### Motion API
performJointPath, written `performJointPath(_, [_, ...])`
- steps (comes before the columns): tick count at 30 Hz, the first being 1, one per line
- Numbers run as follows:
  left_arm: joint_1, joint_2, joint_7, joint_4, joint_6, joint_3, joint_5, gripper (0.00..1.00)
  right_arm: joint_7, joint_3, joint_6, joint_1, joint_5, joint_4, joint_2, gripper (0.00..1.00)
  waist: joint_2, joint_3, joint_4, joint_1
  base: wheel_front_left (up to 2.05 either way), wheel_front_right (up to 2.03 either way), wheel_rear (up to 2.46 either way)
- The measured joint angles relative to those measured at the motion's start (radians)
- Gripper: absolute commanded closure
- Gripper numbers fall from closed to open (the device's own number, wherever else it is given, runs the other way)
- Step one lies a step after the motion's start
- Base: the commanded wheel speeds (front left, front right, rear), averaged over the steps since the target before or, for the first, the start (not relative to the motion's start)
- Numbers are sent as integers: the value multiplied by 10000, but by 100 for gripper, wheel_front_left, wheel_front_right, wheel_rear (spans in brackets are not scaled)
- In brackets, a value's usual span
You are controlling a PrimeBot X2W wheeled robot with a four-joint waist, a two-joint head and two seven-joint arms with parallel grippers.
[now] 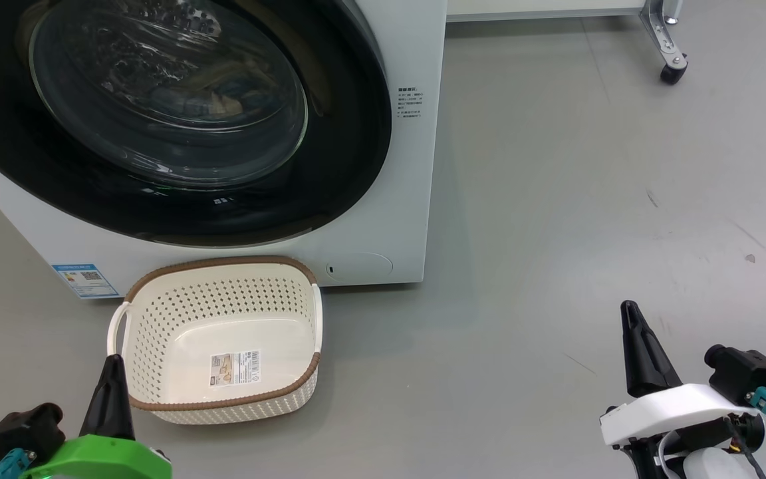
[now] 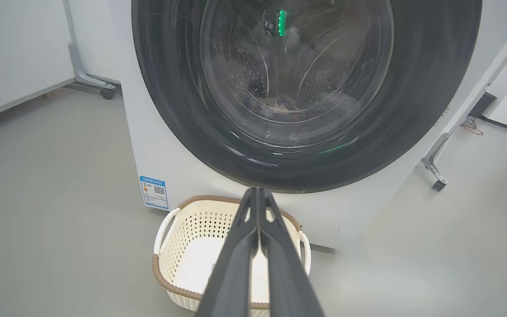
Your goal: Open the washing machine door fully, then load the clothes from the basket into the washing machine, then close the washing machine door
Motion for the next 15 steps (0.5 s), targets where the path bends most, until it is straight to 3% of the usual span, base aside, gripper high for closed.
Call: performJointPath(15, [-186,-77,610,105,0,102,-1946,100,527,-449,92,-7,2015,38,31,100,0,-87,-29,0,0,0,0])
